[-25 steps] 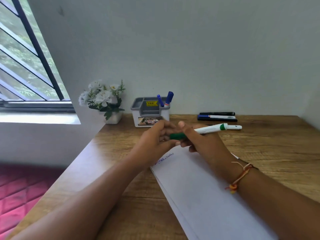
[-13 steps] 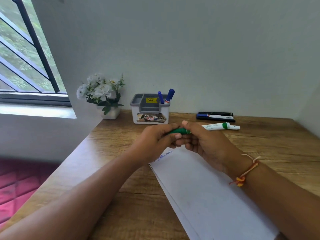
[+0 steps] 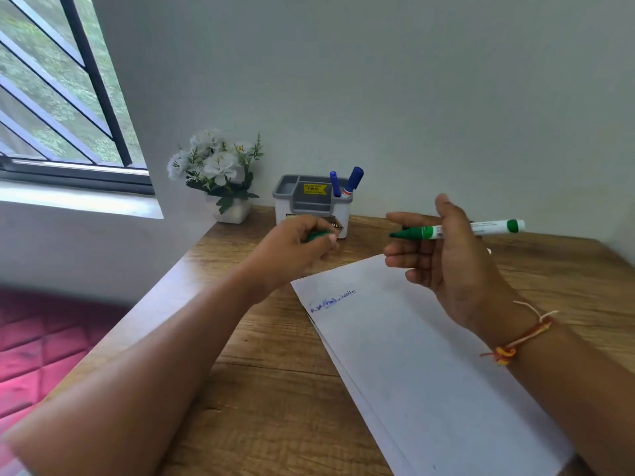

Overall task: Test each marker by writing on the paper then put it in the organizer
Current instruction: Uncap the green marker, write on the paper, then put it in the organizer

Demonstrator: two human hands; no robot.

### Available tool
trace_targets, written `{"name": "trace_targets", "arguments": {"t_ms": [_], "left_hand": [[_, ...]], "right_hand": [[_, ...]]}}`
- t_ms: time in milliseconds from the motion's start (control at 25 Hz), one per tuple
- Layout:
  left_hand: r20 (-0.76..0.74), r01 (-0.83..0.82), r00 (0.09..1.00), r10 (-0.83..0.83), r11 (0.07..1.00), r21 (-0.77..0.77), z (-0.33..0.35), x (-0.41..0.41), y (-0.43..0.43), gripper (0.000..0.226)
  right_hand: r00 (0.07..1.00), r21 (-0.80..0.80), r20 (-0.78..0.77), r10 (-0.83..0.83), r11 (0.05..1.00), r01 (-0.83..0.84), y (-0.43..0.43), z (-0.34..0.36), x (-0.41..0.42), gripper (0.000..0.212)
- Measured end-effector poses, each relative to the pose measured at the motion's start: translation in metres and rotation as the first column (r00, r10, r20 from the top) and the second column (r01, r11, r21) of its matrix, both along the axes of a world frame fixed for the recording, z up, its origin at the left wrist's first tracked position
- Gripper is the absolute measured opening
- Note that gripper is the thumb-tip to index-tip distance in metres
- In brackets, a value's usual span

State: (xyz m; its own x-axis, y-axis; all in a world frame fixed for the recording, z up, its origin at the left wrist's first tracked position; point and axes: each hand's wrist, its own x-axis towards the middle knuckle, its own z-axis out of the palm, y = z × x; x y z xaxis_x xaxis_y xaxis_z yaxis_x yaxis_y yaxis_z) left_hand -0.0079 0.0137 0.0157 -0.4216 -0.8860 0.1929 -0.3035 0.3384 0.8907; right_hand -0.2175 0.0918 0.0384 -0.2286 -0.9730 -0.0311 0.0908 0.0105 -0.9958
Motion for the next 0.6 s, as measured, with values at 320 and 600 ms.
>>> {"name": "trace_targets", "arguments": {"t_ms": [320, 600], "left_hand": [[0.563, 0.144, 0.818, -0.117, 0.99, -0.003, -0.006, 0.0, -0.006, 0.018], [0.584, 0.216, 0.786, -0.202, 0.975, 0.047, -0.008, 0.002, -0.011, 0.023]], "right_hand": [[0.944, 0.06, -0.331, -0.003, 0.998, 0.025, -0.001, -0.036, 0.013, 0.013], [0.864, 0.007, -0.504, 0.012, 1.0, -0.01, 0.001, -0.048, 0.009, 0.005]]}}
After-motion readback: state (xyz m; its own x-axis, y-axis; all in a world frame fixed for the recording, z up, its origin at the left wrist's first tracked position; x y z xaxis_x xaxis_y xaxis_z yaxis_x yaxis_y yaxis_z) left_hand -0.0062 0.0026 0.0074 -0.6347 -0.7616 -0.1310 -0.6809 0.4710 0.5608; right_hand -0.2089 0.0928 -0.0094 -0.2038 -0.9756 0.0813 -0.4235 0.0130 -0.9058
